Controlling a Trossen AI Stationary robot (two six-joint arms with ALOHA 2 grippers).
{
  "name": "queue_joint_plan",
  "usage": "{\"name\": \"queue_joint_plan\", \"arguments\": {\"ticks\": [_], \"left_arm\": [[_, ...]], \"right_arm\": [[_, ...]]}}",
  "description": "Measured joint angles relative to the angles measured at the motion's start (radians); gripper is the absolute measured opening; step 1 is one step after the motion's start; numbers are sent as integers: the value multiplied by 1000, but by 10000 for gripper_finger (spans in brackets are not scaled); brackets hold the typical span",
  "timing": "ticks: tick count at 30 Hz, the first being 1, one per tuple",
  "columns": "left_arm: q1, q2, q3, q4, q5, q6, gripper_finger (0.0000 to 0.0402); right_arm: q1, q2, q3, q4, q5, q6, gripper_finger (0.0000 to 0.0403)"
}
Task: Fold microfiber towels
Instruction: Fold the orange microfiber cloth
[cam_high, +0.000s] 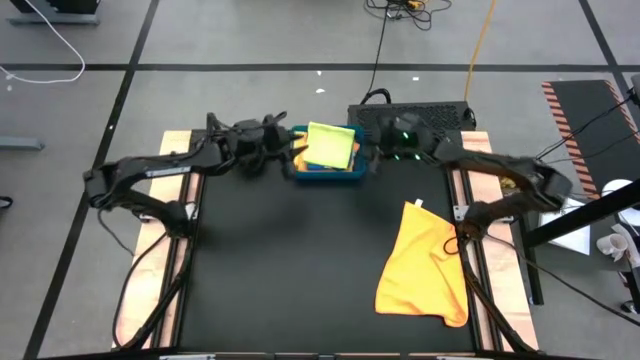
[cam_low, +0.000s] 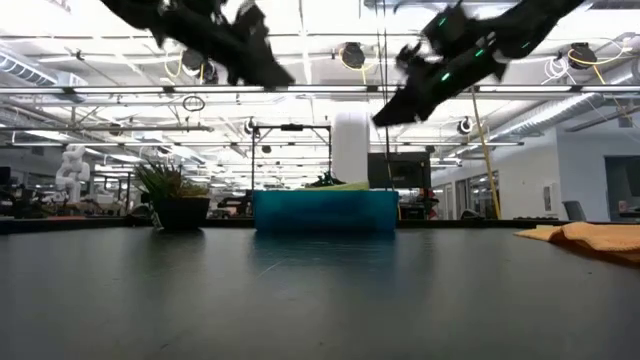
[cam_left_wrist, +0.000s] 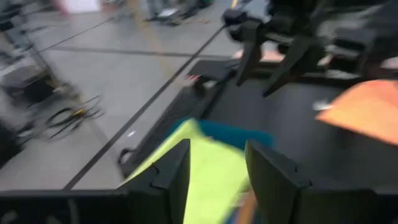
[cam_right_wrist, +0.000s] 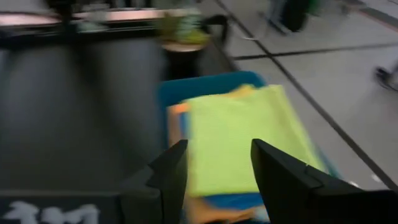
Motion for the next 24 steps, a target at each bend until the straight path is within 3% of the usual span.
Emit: {"name": "queue_joint_plan", "arguments": {"ticks": [5,10,17,24], "left_arm": [[-160,-64,0,-22,1,-42,125],[-315,-48,0,-20,-21,-101,101],[-515,59,0,39,-88,-179,90],[-658,208,0,193,-133,-215,90]], "right_arm": [[170,-239,-80,-207,29,-1,157],[408,-390,-103,-482,245,141,151],[623,-410,-166,-741,402,517,150],[636,-406,-340,-730,427,765,150]]}}
